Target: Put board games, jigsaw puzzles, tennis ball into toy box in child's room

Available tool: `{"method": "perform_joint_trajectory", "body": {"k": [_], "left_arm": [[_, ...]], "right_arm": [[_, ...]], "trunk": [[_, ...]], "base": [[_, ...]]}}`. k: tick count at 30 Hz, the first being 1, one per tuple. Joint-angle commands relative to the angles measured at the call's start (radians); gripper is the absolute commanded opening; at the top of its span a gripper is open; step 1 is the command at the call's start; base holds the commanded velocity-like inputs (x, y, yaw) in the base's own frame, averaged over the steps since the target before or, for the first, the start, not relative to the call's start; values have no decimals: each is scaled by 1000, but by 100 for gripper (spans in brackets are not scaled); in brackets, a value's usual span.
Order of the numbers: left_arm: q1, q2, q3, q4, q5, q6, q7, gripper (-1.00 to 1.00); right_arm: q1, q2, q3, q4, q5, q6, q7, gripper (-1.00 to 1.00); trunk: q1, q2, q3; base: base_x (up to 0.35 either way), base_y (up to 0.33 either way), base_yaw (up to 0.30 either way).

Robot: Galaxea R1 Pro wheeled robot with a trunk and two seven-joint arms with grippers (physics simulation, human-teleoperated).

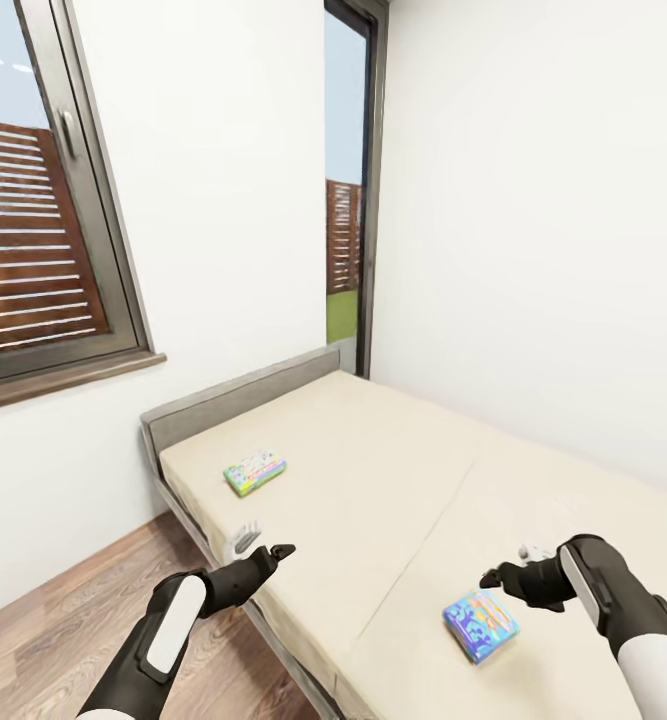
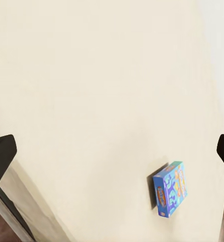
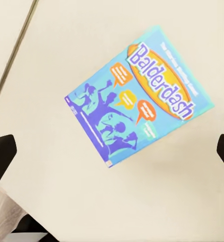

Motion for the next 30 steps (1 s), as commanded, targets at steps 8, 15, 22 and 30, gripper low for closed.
{"method": "perform_joint_trajectory", "body": {"k": [8, 15, 22, 30], "left_arm": [[-1, -1, 7, -1, -2, 5, -5, 100], [5, 1, 9, -1, -4, -1, -2, 100], [6, 8, 10, -1, -4, -2, -1, 100], [7, 12, 11, 1, -6, -5, 0, 100]], "right_arm": [[4, -15, -1, 3, -6, 5, 6, 100], [7, -29, -3, 4, -7, 5, 8, 100], [8, -60, -1, 5, -7, 5, 9, 100], [6, -81, 6, 88, -6, 5, 9, 100]], "trunk": [[0, -1, -1], [0, -1, -1], [0, -1, -1], [0, -1, -4]], "base": [[0, 0, -150], [0, 0, -60], [0, 0, -11], [0, 0, -2]]}}
